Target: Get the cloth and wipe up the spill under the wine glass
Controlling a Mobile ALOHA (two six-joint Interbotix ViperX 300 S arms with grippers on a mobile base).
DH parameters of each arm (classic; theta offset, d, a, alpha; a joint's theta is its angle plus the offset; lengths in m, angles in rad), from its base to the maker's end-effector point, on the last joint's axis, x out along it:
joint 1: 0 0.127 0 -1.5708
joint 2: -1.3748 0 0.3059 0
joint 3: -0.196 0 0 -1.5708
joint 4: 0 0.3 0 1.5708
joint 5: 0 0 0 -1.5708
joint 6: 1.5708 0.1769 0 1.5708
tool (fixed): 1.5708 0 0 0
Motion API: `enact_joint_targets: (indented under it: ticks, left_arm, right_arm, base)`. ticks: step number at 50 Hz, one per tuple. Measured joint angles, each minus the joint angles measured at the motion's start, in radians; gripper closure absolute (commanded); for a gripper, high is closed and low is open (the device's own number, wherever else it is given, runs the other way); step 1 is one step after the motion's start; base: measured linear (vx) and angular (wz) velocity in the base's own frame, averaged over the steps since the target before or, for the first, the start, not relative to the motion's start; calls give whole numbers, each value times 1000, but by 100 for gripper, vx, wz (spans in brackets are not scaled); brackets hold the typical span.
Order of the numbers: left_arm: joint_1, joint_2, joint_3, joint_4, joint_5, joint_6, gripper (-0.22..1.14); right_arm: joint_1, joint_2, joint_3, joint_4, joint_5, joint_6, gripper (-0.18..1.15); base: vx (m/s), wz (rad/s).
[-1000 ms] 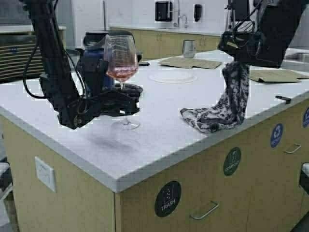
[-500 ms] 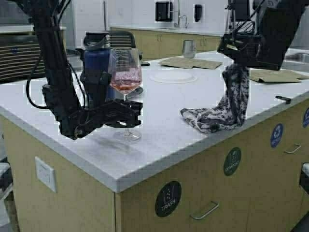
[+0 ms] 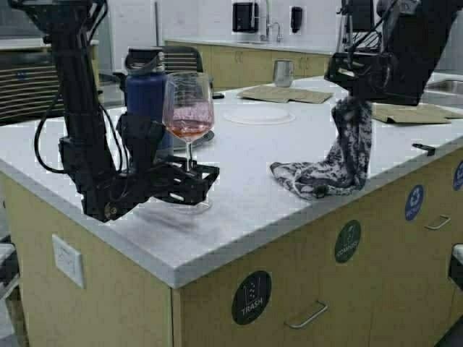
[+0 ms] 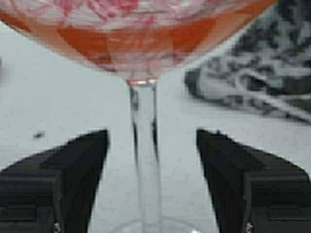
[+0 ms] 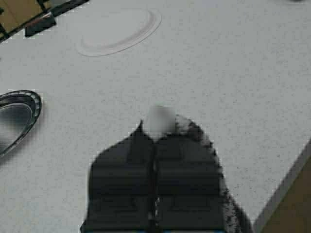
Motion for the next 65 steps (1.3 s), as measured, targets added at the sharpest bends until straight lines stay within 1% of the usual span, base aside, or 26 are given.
enact_joint_targets:
  ticks: [6,12,15,23,31,35,37,44,48,54,65]
  left_arm:
    - [0,-8,66,-32,-66,3,1]
    - [0,-29,167,-84,-178,5,1]
    - [0,-40,219,-95,-212,5,1]
    - [2,-77,347,-98,-233,5,1]
    - [0,-153,472,-100,-236,-5,2]
    - [0,-215,541,-114,-233,-9,2]
    - [-2,-252,572,-130,-232,-14,2]
    - [0,-400,664,-201,-198,-51,2]
    - [0,-494,698,-222,-153,-81,2]
    - [0,-646,715,-229,-54,-107,2]
    - [0,-904,713,-236,133,-107,2]
  right_arm:
    - [0,0,6,-5,2,0,90]
    - [0,0,28,-11,0,0,90]
    - [0,0,48,-18,0,0,90]
    - [2,-12,130,-48,0,-2,90]
    - [31,-60,213,-98,2,-5,90]
    - [58,-106,236,-114,26,-9,90]
    - [72,-143,241,-117,64,-11,90]
    - [78,-262,238,-123,219,-20,90]
    - [77,-336,225,-126,304,-32,90]
    - [72,-433,196,-130,400,-46,90]
    - [77,-571,150,-141,528,-75,90]
  base:
    - [0,0]
    - [0,0]
    - [0,0]
    - [0,0]
    - [0,0]
    - [0,0]
    - [0,0]
    - [0,0]
    - [0,0]
    - [0,0]
    - [0,0]
